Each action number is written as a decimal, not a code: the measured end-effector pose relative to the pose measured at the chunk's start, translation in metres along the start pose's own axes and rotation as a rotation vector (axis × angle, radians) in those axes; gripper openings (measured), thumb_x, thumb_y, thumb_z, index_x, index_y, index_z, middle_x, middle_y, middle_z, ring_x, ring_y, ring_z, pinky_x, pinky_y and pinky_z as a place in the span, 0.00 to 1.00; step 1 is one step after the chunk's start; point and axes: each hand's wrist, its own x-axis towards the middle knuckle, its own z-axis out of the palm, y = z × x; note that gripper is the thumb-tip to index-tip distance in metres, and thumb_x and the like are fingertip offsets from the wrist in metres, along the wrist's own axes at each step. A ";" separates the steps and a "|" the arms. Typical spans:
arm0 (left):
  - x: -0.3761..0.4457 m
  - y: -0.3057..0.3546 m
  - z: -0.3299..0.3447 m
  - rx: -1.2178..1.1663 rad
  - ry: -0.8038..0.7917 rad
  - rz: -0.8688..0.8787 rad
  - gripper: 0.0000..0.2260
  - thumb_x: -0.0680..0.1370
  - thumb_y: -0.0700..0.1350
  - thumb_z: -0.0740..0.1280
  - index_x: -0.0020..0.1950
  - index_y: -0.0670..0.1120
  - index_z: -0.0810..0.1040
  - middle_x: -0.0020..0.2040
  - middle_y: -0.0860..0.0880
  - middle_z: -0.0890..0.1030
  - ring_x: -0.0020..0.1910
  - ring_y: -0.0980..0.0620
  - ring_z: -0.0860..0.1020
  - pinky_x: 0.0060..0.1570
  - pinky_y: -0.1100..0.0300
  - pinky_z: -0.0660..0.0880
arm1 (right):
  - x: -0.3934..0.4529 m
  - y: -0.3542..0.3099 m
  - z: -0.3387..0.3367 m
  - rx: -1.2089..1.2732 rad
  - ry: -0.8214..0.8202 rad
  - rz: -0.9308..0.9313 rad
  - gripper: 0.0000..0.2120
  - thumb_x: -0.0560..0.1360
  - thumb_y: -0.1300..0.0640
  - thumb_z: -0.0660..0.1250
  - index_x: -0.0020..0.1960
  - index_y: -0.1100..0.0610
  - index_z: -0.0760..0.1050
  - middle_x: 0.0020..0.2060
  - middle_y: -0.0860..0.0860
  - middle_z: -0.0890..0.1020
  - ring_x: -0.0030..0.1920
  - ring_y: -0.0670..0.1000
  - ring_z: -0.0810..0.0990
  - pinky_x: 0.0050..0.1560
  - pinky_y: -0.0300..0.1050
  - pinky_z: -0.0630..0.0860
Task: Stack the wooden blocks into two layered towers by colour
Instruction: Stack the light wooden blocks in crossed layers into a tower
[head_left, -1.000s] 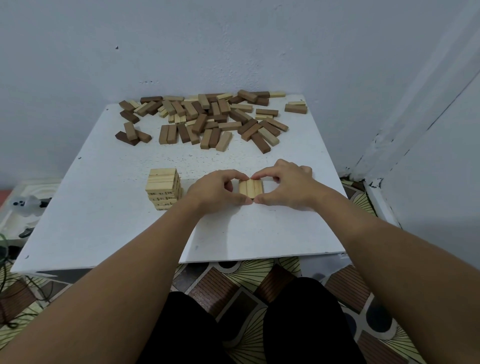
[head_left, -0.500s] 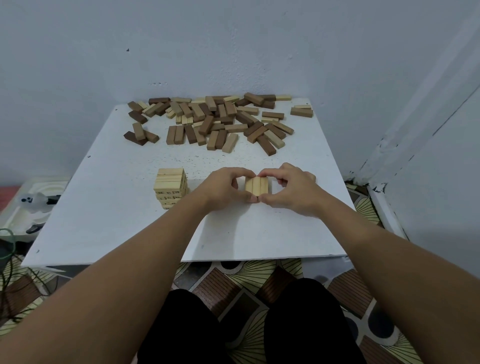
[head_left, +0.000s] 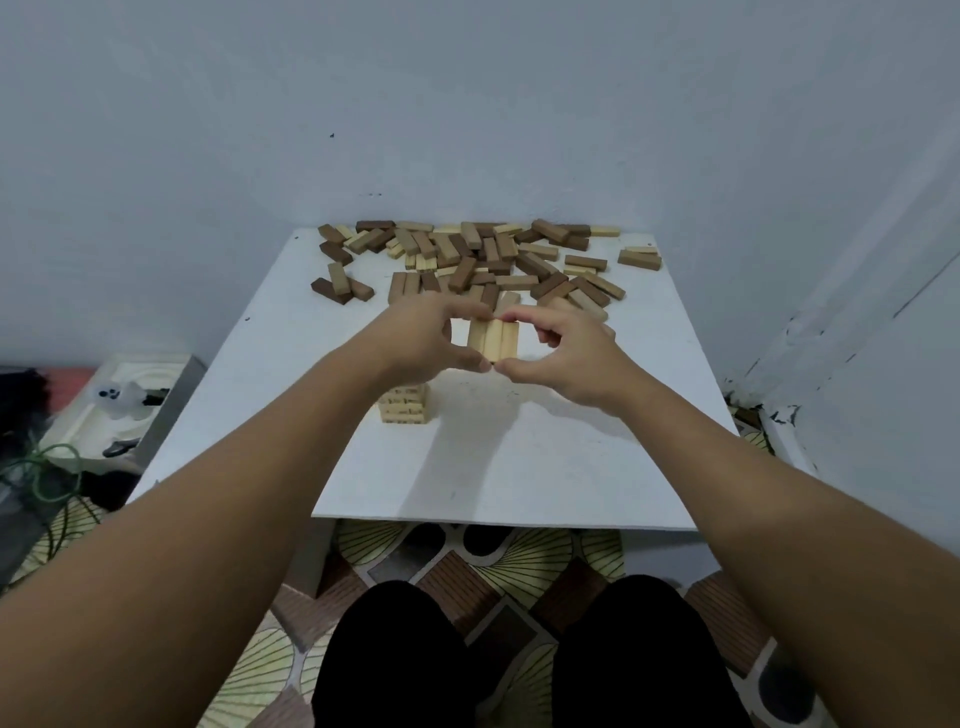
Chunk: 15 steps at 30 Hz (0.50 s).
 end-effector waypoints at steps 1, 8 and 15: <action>-0.004 -0.005 -0.007 0.014 0.006 -0.008 0.29 0.74 0.53 0.78 0.74 0.59 0.75 0.37 0.57 0.68 0.35 0.58 0.68 0.33 0.64 0.61 | 0.003 -0.006 0.005 0.017 -0.006 -0.015 0.22 0.68 0.40 0.79 0.61 0.33 0.79 0.46 0.45 0.72 0.48 0.44 0.73 0.68 0.61 0.68; -0.027 -0.048 -0.036 0.007 0.007 -0.080 0.27 0.73 0.55 0.79 0.72 0.60 0.76 0.38 0.53 0.69 0.36 0.55 0.68 0.32 0.61 0.62 | 0.017 -0.040 0.043 0.009 -0.055 -0.039 0.23 0.69 0.39 0.78 0.63 0.35 0.78 0.46 0.44 0.72 0.52 0.44 0.73 0.71 0.58 0.64; -0.036 -0.077 -0.040 -0.024 -0.010 -0.115 0.27 0.75 0.53 0.78 0.72 0.60 0.76 0.37 0.52 0.68 0.35 0.54 0.67 0.32 0.61 0.61 | 0.026 -0.049 0.069 -0.047 -0.096 -0.039 0.23 0.70 0.37 0.76 0.63 0.34 0.77 0.50 0.47 0.76 0.54 0.46 0.73 0.69 0.58 0.63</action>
